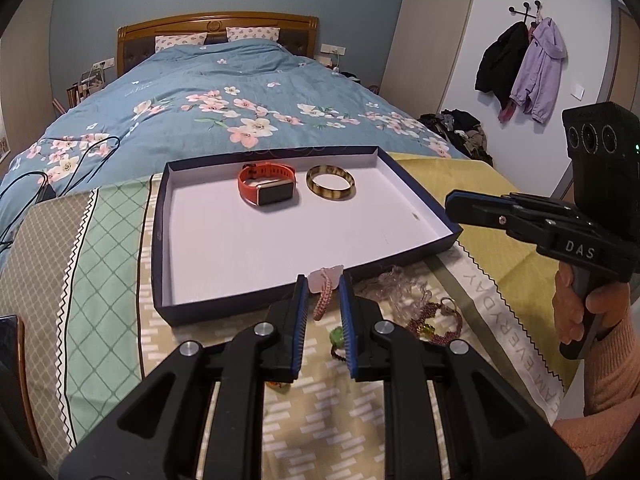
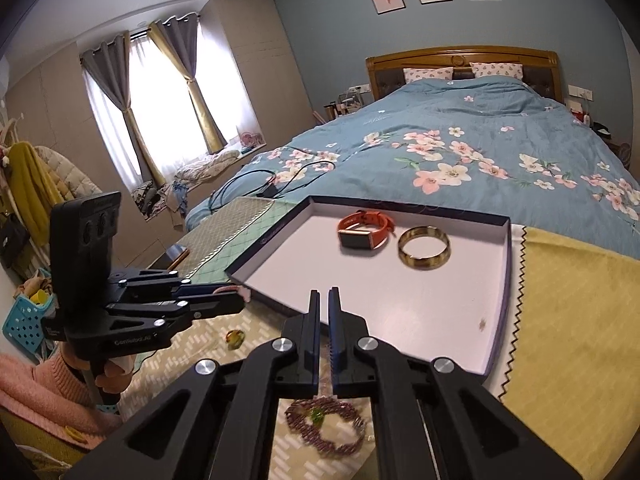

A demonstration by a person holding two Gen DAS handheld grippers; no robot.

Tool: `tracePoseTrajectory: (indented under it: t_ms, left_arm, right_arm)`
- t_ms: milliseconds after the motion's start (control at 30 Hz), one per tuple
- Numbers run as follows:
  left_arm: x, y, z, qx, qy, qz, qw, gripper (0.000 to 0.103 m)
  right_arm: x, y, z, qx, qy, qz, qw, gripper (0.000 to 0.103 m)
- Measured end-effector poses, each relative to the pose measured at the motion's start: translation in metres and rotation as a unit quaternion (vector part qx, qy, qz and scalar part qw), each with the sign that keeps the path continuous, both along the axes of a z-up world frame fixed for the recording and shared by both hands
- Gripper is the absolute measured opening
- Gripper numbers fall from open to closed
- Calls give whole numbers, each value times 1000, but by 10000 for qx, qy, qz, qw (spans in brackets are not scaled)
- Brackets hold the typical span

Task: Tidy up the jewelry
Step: 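Carry the hair tie with the left gripper while the right carries the crystal bracelet to the tray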

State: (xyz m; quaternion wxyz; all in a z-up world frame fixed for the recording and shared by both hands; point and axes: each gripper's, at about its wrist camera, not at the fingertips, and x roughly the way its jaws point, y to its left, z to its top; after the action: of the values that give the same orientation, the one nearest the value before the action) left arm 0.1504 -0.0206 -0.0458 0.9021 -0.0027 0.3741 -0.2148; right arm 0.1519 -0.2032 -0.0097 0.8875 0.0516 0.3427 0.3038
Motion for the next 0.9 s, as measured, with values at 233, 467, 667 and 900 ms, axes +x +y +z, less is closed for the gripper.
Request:
tracePoseTrajectory:
  t_ms: [233,467,667,900]
  left_arm:
    - [3,1,-6,-31,69,5,10000,16]
    - [5,-1,-11,-21,139,18,9999,16]
    - [5,1,-17,-21,204,49,9998,16]
    - [5,2,-17,-28,200,46,9998,16]
  right_arm:
    - [-4,9,-19,-386,280,122,9988,25]
    - [9,27,-63,-1070,833,73,9907,48]
    - [9,30,-69,-1128,878,146,9896,23]
    - [-1,27,-57,-1048,641,148,9923,13]
